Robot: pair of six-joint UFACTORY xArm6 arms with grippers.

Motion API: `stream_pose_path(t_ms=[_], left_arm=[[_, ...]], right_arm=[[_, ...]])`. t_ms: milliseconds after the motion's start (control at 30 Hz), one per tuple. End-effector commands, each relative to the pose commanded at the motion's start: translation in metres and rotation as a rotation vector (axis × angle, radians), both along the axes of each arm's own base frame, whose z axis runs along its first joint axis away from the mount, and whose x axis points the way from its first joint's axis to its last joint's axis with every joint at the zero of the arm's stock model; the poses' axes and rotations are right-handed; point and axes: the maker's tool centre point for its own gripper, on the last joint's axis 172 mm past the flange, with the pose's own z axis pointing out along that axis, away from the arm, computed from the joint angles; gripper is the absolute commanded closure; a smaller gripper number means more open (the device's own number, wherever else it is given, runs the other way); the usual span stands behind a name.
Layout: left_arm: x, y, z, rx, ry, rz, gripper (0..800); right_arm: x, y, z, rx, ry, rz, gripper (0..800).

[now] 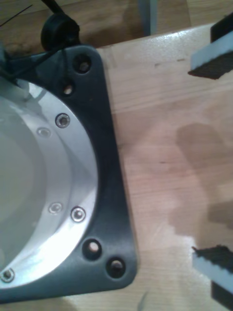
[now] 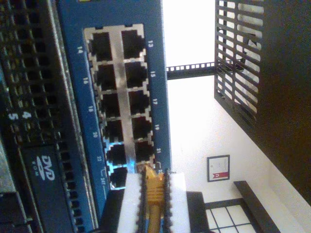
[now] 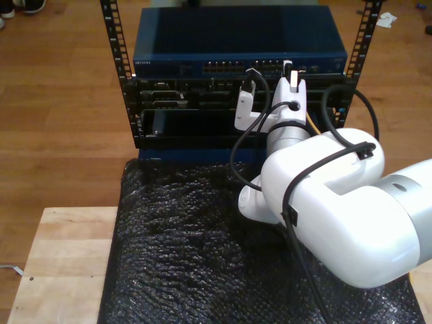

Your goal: Grab the cable and plug it in

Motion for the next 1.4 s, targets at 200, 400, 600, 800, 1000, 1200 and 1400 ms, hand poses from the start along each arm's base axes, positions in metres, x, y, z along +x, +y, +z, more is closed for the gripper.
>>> stream_pose_path(t_ms=[200,400,600,800,1000,1200,1400], left_arm=[[0.000,0.000,0.000,0.000,0.000,0.000,0],[0.000,0.000,0.000,0.000,0.000,0.000,0],[0.000,0.000,0.000,0.000,0.000,0.000,0],[0.000,0.000,0.000,0.000,0.000,0.000,0],[0.000,0.000,0.000,0.000,0.000,0.000,0],[0.000,0.000,0.000,0.000,0.000,0.000,0],[0.000,0.000,0.000,0.000,0.000,0.000,0]], right_arm=[[0.001,0.001,-0.003,-0.006,0.002,0.005,800],[0.002,-0.004,-0.004,-0.006,0.005,-0.001,800],[0.002,-0.005,-0.007,-0.008,0.010,-0.002,800],[0.003,-0.004,-0.008,-0.007,0.014,-0.001,800],[0.004,-0.005,-0.013,-0.009,0.020,-0.002,800],[0.003,-0.006,-0.015,-0.008,0.022,-0.004,788],[-0.007,0.005,-0.019,0.017,0.033,0.031,539]])
